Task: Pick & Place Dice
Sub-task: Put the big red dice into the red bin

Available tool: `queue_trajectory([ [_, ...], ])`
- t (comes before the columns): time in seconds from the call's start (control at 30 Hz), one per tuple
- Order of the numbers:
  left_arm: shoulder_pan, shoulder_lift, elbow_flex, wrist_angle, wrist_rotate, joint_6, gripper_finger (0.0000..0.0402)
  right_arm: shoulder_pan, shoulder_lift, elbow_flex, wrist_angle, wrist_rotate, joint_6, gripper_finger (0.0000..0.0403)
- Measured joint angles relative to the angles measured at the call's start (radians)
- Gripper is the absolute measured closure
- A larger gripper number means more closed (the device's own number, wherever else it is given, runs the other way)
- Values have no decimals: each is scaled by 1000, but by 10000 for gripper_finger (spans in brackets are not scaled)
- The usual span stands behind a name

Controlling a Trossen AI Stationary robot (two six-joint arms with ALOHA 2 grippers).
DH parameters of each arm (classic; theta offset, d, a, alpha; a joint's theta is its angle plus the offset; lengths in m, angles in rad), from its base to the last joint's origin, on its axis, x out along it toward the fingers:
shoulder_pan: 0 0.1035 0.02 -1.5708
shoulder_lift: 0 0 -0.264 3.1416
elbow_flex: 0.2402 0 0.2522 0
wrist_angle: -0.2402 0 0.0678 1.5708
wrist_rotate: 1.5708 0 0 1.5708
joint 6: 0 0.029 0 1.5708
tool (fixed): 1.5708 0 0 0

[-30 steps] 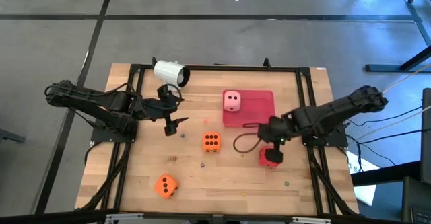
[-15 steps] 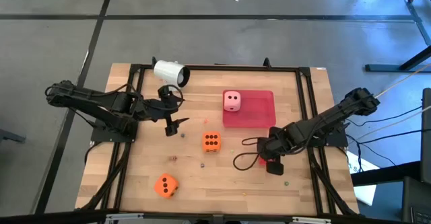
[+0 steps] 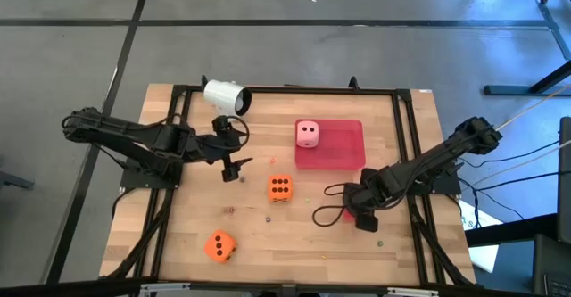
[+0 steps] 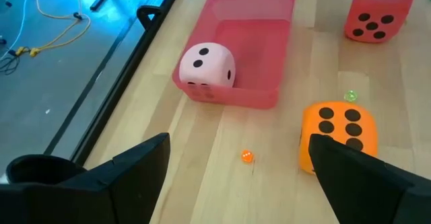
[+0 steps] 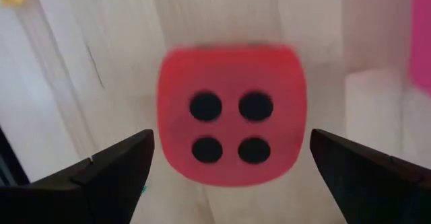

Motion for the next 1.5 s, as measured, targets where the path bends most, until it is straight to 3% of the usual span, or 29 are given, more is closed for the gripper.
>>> queue_trajectory([
  [0.73,2,1,0,23,-31,0,54,-2,0,-36,91,-4,-31,5],
  [1.5,2,1,0,23,-31,2,54,-2,2,-36,117,-59,52,5],
])
